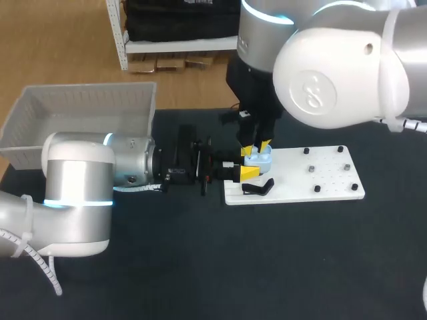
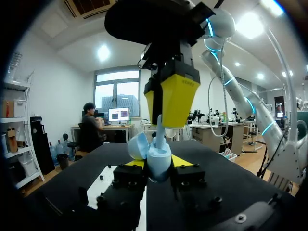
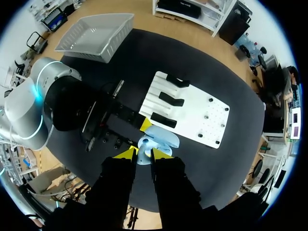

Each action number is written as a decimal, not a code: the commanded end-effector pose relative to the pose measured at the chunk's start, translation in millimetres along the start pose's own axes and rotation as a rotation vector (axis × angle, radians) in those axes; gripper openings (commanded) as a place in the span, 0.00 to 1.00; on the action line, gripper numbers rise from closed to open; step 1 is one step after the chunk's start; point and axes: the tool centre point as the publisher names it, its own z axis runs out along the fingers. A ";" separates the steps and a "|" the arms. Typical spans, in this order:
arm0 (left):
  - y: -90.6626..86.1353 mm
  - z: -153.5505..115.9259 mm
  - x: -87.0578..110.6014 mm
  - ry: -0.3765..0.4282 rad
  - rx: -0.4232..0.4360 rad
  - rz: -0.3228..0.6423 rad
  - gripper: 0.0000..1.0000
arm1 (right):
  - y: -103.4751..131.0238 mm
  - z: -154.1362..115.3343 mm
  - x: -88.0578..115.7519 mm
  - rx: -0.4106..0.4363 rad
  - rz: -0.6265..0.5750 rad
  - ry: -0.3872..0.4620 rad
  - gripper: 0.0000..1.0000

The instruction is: Pick up each earbud case from the left stands, insert the matching earbuds, close the lid, and place the case in the box.

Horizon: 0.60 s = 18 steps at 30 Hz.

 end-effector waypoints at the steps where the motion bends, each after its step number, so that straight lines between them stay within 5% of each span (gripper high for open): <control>1: -1.5 0.1 0.6 -0.002 -0.006 0.003 0.00 | 0.2 1.7 0.3 -0.001 0.003 -0.003 0.00; 18: -1.5 0.1 0.6 -0.002 -0.006 0.003 0.00 | -1.6 6.8 0.1 -0.002 0.017 -0.001 0.00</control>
